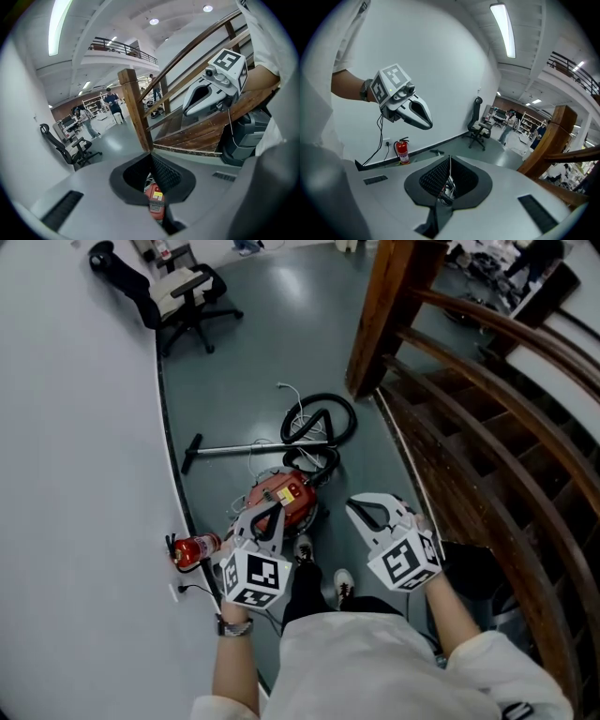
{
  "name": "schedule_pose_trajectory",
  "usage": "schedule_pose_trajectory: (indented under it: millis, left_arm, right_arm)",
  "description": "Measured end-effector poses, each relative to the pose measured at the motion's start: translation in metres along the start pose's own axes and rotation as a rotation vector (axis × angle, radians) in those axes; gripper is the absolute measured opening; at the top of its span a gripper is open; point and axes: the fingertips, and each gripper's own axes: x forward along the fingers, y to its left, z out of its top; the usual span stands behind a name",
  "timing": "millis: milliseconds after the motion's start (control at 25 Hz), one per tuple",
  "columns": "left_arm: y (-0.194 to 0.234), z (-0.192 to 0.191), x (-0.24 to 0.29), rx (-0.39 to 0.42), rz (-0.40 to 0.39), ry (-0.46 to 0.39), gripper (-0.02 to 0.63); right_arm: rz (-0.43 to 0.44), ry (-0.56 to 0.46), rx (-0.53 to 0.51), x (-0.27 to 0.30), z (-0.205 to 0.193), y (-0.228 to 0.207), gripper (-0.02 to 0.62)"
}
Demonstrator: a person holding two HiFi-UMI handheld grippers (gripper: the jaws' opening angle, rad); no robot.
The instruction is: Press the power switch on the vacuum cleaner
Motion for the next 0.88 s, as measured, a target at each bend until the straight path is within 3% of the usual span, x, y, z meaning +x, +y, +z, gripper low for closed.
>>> schedule_pose_trajectory:
  millis: [200,600,880]
  left_arm:
    - [0.011,-0.024,0.03,-0.019,-0.032,0.036,-0.002]
    - [0.006,-0.067,0.091,-0.011,-0.126,0.116,0.008]
    - [0.015,-0.094,0.126,-0.031,-0.148,0.147,0.008]
  right_arm:
    - [0.008,0.056,-0.009,0.033,-0.022,-0.003,0.031]
    - [0.036,0.056,0.053,0.09,-0.051,-0.007,0.031]
    - [0.039,0.079,0.091,0.118,-0.079,-0.008,0.031]
